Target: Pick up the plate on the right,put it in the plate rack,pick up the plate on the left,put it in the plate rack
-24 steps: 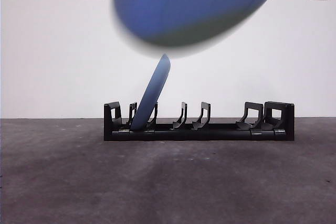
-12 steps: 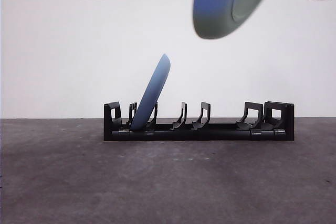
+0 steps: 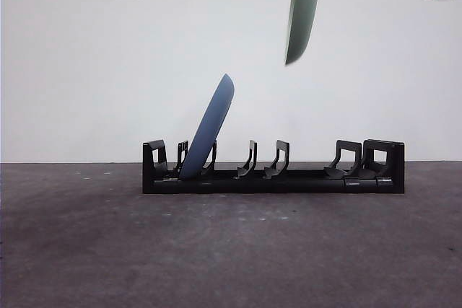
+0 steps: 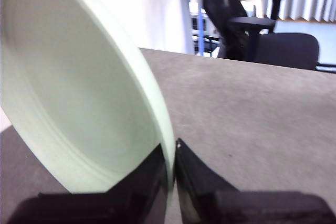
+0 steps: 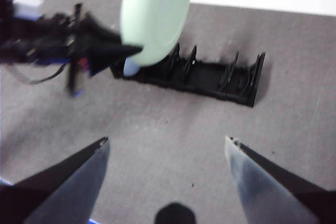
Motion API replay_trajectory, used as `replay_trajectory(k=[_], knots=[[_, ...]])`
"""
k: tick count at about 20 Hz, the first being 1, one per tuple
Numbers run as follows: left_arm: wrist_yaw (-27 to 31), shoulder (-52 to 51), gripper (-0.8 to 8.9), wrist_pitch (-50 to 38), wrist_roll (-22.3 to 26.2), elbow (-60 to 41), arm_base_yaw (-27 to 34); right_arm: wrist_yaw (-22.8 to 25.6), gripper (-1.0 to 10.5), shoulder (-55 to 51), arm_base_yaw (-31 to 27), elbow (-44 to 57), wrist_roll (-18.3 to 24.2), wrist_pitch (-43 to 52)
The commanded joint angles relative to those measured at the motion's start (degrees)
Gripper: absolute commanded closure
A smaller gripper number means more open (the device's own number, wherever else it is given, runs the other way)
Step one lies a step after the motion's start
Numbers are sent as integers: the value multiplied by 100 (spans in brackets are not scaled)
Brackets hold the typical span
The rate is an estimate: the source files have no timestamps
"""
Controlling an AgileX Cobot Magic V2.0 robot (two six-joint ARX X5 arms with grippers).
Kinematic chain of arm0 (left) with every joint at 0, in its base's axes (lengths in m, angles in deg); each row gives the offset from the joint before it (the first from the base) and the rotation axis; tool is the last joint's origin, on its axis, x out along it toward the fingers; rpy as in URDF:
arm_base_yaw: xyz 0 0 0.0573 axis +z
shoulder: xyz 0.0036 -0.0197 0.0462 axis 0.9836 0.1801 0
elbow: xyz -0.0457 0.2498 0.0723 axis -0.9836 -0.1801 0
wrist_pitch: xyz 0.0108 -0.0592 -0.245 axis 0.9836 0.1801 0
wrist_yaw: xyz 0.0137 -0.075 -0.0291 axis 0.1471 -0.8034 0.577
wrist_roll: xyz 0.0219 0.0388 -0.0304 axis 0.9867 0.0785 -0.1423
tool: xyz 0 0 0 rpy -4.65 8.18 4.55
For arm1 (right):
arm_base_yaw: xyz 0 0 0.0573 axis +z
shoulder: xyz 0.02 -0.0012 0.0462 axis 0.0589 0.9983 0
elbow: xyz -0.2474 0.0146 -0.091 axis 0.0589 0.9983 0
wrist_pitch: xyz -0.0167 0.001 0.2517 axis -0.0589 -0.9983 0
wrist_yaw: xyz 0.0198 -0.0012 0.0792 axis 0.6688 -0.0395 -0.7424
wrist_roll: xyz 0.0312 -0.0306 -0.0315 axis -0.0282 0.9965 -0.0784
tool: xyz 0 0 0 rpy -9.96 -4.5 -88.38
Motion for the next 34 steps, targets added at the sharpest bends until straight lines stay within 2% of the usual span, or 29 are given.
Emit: replay_trajectory(k=[1,4,10,24,29,33,34], knots=[[35,343,822,-444,-407,-7,160,-37,569,-83,4,35,-63,-146],[190,686,822,-785,-588,-7,313,-44,569,-151,4,42,-61,-146],[214,1390,822,-1152,-632,4,599,-85,569,-146,4,101,-61,-146],[243,2118,822,-1075,-514,42,796,-424,570,-146,4,238,-39,-146],[584,2205,822,-949,-415,42,793,-579,570,-149,4,511,-35,-146],[455,2205,801,-994,-409,48,752,-586,570,-149,4,772,9,-146],[452,2205,762,-999,-409,48,723,-588,570,-149,4,813,11,-146]])
